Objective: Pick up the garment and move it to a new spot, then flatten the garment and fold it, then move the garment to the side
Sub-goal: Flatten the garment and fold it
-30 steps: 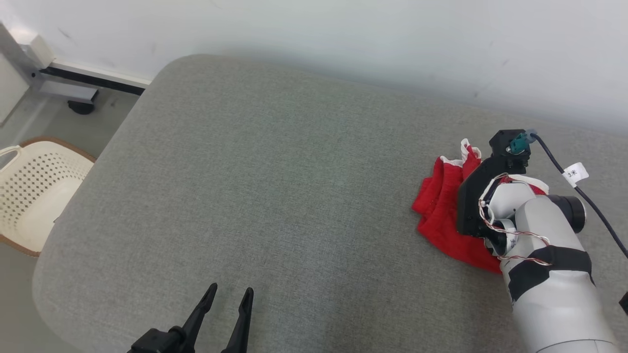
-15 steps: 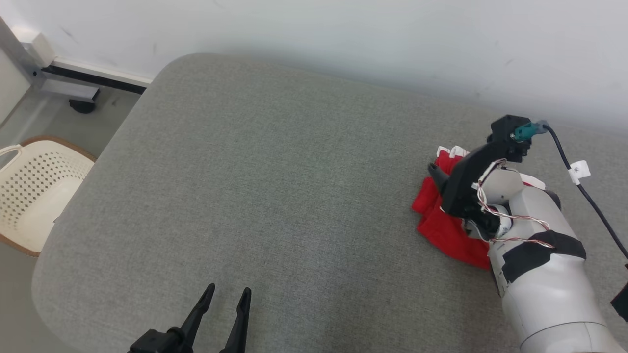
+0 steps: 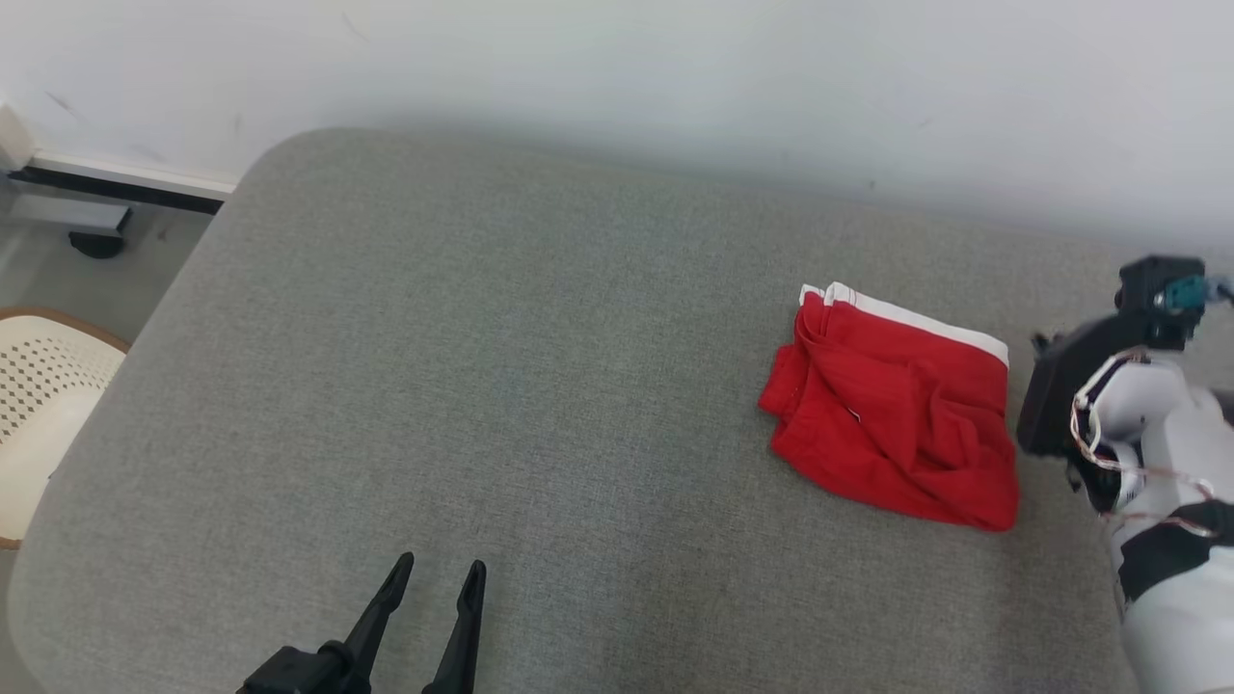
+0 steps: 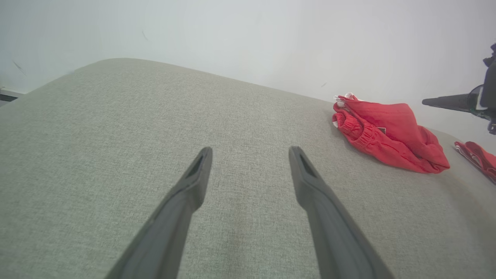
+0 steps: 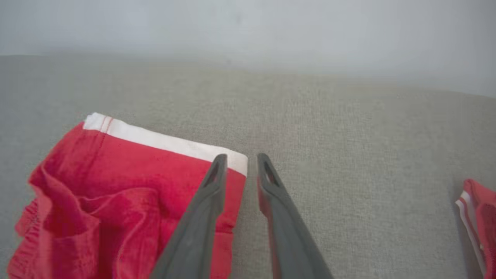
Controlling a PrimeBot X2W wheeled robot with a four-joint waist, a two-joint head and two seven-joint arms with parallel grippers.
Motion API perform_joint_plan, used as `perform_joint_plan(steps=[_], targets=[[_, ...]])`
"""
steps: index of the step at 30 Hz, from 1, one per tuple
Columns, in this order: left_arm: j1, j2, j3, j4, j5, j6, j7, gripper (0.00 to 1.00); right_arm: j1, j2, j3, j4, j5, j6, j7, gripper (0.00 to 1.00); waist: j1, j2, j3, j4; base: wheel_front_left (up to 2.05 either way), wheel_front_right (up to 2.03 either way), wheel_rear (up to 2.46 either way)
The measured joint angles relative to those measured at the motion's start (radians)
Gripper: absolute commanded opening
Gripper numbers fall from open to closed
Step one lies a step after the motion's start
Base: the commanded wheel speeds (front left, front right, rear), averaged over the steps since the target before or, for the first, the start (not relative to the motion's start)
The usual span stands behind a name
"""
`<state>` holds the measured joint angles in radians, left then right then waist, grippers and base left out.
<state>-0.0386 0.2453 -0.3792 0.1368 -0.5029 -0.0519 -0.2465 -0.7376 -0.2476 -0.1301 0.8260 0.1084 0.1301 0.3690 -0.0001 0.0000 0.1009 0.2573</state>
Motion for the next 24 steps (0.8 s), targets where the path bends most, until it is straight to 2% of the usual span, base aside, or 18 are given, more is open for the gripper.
perform_joint_plan(steps=[6,12,24], targets=[[-0.008,0.000,-0.002,-0.004,-0.001,0.004,0.008,1.00,0.047,0.042,0.016,0.026,-0.029,0.000,0.008,0.00,0.0000,0.0000,0.031,-0.008,0.00,0.00,0.00],[-0.025,0.000,-0.003,0.009,-0.008,0.005,0.009,1.00,0.093,0.105,0.163,-0.013,0.006,0.000,0.015,0.00,0.0000,0.0000,0.026,-0.018,0.00,0.00,0.00],[-0.002,0.012,-0.003,-0.001,-0.018,0.008,0.002,1.00,0.225,0.139,0.507,-0.249,0.148,0.000,0.084,0.00,0.0000,0.0000,0.000,-0.048,0.00,0.00,0.00]])
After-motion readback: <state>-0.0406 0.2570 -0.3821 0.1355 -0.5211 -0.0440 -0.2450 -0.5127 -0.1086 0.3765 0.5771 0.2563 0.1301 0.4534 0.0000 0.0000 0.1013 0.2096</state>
